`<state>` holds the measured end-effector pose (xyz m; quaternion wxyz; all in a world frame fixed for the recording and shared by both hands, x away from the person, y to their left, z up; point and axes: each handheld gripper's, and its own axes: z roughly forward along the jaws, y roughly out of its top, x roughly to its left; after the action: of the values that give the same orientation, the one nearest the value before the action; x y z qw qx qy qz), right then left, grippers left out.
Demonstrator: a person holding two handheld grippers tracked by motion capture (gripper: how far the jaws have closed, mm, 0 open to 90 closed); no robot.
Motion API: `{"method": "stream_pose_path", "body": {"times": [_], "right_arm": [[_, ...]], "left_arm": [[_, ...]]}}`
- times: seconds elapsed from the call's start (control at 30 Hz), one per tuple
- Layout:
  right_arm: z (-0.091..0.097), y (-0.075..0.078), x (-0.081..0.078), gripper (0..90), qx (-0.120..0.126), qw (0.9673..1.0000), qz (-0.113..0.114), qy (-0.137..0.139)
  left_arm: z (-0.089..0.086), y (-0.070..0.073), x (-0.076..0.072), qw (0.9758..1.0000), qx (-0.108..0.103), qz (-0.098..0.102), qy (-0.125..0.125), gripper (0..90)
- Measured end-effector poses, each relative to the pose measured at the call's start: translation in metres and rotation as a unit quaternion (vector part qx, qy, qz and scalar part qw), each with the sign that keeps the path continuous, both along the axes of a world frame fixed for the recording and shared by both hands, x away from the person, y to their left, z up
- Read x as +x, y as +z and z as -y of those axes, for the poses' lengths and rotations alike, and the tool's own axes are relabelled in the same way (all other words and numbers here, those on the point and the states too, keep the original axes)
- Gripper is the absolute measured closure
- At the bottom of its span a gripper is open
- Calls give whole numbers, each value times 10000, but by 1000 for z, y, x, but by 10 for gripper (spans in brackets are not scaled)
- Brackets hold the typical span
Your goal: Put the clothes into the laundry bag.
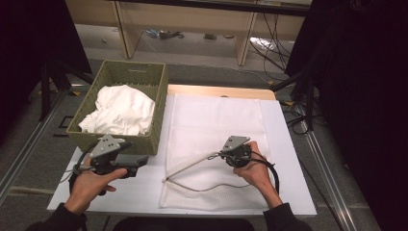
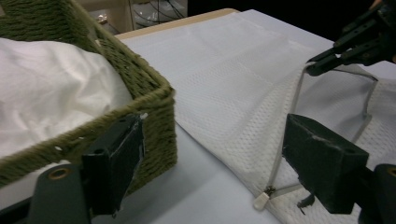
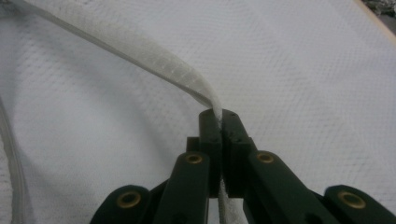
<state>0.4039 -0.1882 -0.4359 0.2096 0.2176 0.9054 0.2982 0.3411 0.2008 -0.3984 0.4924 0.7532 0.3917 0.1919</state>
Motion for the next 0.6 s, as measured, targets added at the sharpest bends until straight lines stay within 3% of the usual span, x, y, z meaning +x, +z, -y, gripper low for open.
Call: {"method": "stream_pose_path", "body": {"times": [0.03, 0.07, 0.17, 0.23, 0.3, 0.33, 0.37, 0.43, 0.53, 0.57, 0.6], "right_arm": [[0, 3, -3, 897, 82, 9998, -68, -150], [0, 6, 0, 897, 20, 10000, 50, 39], [-1, 14, -3, 897, 117, 9999, 101, -6], [-2, 24, -4, 898, 121, 9994, 290, 110], [-2, 32, -5, 899, 130, 9989, 417, 137], [-2, 35, -5, 900, 121, 9988, 451, 156], [-2, 38, -5, 899, 139, 9987, 466, 163], [-2, 40, -6, 900, 199, 9987, 455, 135], [-1, 42, -5, 900, 211, 9985, 478, 191], [-1, 42, -5, 900, 211, 9985, 478, 191], [1, 43, -5, 900, 242, 9984, 489, 163]], "left_arm": [[-3, 6, 4, 10000, 67, 14, 8, 206], [-6, 10, 8, 9998, 184, 54, 8, 206], [-20, 28, 30, 9988, 476, 99, 116, 201], [-36, 39, 57, 9952, 850, 257, 408, 182], [-51, 44, 82, 9912, 1198, 36, 553, 178], [-56, 46, 93, 9904, 1224, -115, 625, 177], [-61, 48, 104, 9882, 1389, -208, 603, 178], [-62, 46, 118, 9883, 1314, -301, 717, 178], [-60, 42, 142, 9861, 1439, -392, 731, 177], [-59, 40, 149, 9850, 1502, -496, 687, 177], [-58, 33, 161, 9854, 1404, -634, 726, 173]]}}
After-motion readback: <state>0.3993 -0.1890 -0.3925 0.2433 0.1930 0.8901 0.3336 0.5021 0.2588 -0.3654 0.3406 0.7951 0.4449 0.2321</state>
